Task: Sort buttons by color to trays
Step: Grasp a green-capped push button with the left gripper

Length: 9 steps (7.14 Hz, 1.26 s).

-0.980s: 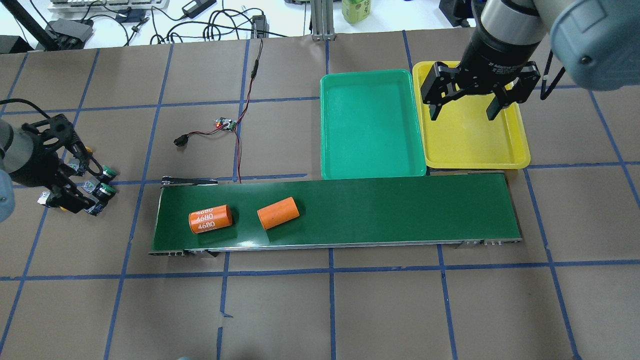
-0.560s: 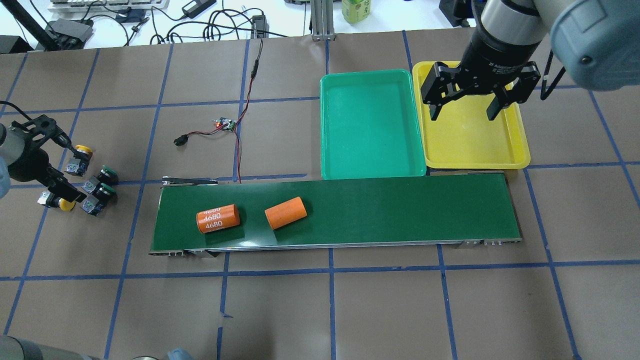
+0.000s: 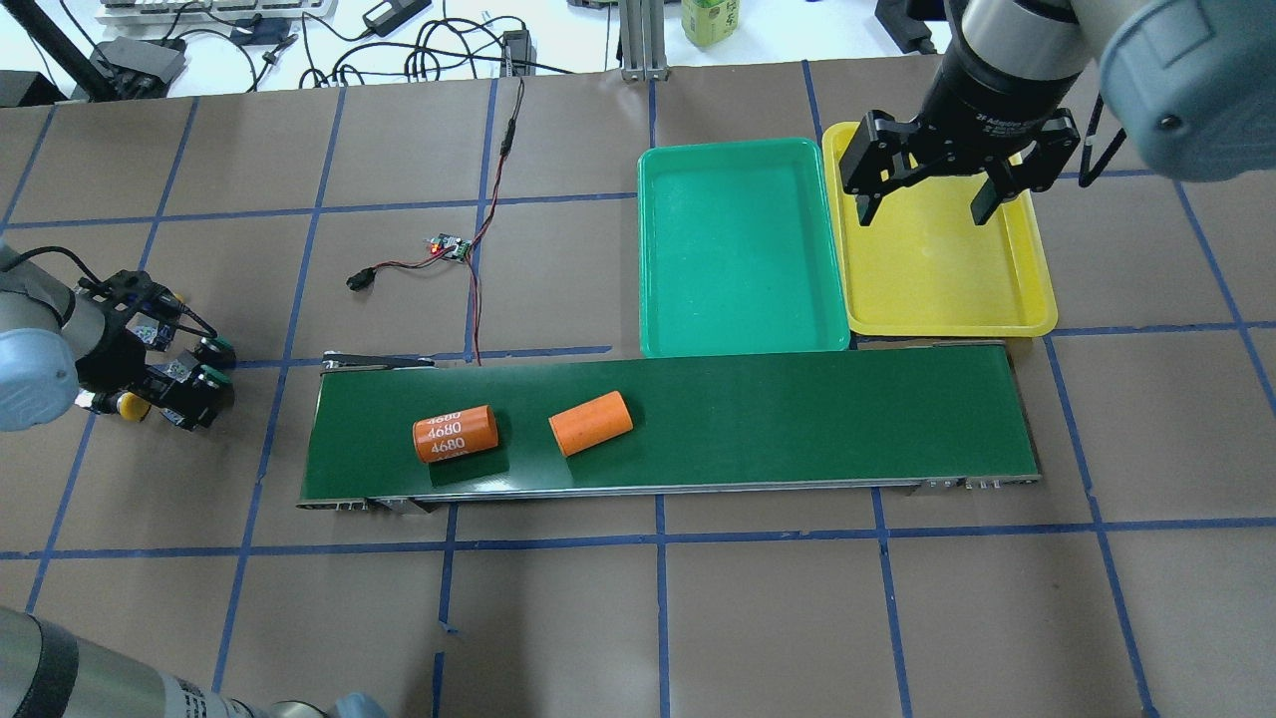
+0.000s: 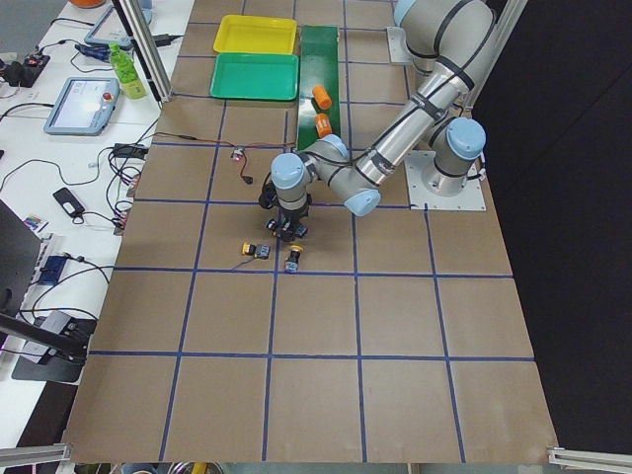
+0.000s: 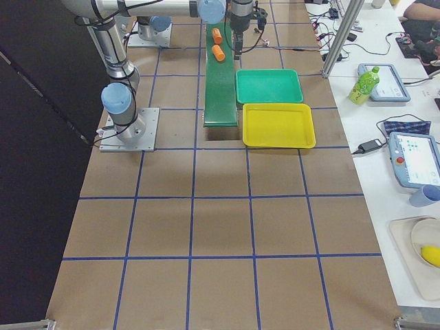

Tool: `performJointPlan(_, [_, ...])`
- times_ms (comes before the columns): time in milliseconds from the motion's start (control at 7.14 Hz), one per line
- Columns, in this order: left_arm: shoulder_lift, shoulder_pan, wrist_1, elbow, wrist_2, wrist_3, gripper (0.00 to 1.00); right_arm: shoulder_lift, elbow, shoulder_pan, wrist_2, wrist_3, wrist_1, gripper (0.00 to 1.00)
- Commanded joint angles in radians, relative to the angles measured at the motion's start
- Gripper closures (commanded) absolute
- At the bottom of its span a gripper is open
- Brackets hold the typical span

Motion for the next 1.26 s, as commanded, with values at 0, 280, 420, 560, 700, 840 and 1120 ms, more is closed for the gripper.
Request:
performJointPlan(0, [-0.007, 0.000, 0.077, -0.030, 0.008, -0.022, 0.00, 0.000, 0.001, 0.001, -0.004, 0.001, -0.049, 0.00])
performJointPlan(280, [-0.007, -0.006, 0.086, -0.030, 0.006, -0.021, 0.77, 0.000, 0.001, 0.001, -0.001, -0.001, -0.047, 0.00])
performJointPlan(420, [0.011, -0.012, 0.086, -0.030, 0.006, -0.022, 1.00, 0.000, 0.001, 0.001, 0.003, -0.001, -0.047, 0.00])
performJointPlan(560, [0.040, -0.026, 0.073, -0.030, 0.011, -0.022, 1.00, 0.000, 0.001, 0.003, 0.003, -0.001, -0.047, 0.00])
performJointPlan(700, [0.086, -0.032, -0.034, -0.019, 0.013, -0.051, 1.00, 0.002, 0.001, 0.003, 0.004, -0.001, -0.045, 0.00])
performJointPlan(840, [0.166, -0.037, -0.124, -0.013, 0.013, -0.115, 1.00, 0.004, 0.001, 0.003, 0.003, -0.001, -0.045, 0.00])
performJointPlan(1120, [0.267, -0.157, -0.205, -0.019, 0.013, -0.326, 1.00, 0.002, 0.001, 0.003, 0.004, -0.001, -0.044, 0.00])
